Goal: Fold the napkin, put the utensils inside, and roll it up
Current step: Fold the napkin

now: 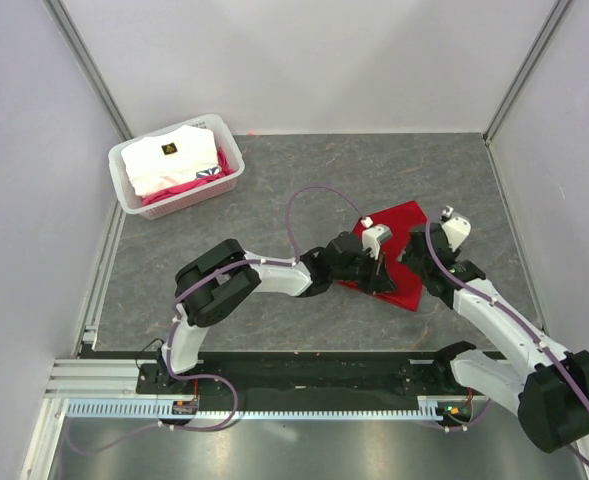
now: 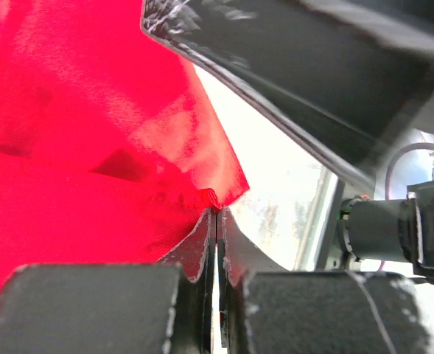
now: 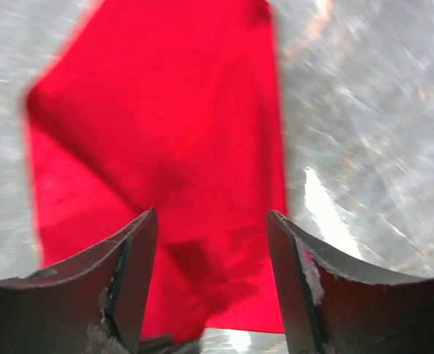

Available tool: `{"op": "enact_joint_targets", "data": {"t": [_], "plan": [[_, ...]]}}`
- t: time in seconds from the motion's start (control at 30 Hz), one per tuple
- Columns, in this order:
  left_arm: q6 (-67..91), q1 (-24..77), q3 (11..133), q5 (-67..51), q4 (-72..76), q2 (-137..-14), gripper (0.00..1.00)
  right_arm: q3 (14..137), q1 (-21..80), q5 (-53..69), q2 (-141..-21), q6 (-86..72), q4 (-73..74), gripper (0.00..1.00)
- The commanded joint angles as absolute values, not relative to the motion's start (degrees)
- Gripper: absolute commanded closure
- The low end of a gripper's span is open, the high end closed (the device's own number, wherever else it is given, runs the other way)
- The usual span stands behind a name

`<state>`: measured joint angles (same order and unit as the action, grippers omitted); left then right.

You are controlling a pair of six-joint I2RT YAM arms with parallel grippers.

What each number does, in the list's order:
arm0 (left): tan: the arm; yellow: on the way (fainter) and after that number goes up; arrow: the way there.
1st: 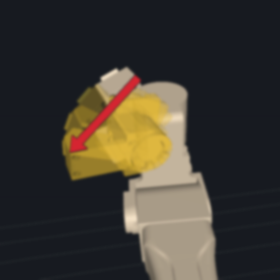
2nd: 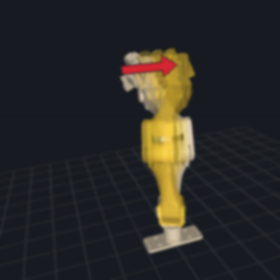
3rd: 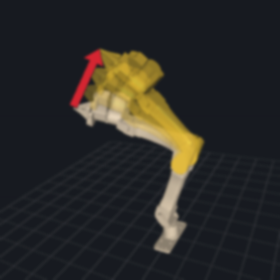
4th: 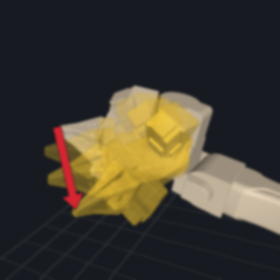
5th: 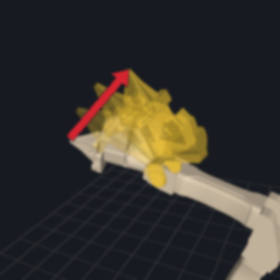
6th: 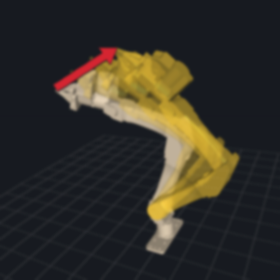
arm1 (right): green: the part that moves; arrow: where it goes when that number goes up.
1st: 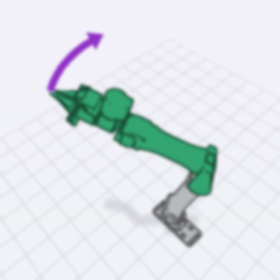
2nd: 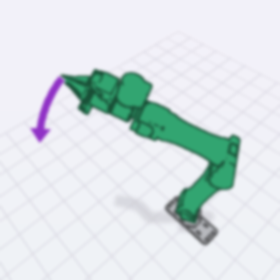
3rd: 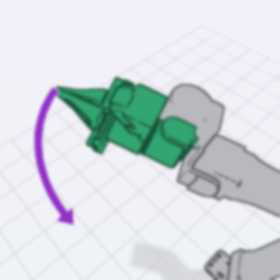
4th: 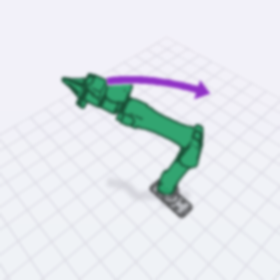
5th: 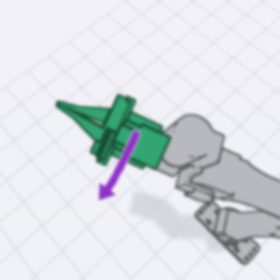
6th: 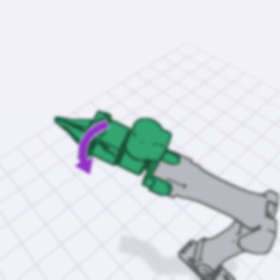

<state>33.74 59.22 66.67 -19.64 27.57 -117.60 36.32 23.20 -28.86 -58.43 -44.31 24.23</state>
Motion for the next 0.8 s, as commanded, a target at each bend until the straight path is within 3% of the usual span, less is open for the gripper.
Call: {"op": "enact_joint_targets", "data": {"t": [0.0, 0.3, 0.6, 0.77], "plan": [[33.75, 60.47, 69.34, -19.6, 30.76, -118.65, 0.98, 32.88, 16.8, -20.75, -56.86, -44.74, 24.0, 0.34], [33.13, 60.56, 69.26, -19.16, 30.06, -119.18, 0.98, 29.36, 9.32, -16.0, -59.15, -42.45, 22.06, 0.41], [33.31, 60.73, 71.28, -19.51, 29.53, -121.11, 0.98, 26.11, 4.31, -11.25, -61.35, -40.17, 18.64, 0.63], [33.13, 60.82, 71.89, -20.04, 29.27, -121.99, 0.98, 25.05, 3.87, -10.55, -62.05, -39.9, 17.32, 0.65]]}}
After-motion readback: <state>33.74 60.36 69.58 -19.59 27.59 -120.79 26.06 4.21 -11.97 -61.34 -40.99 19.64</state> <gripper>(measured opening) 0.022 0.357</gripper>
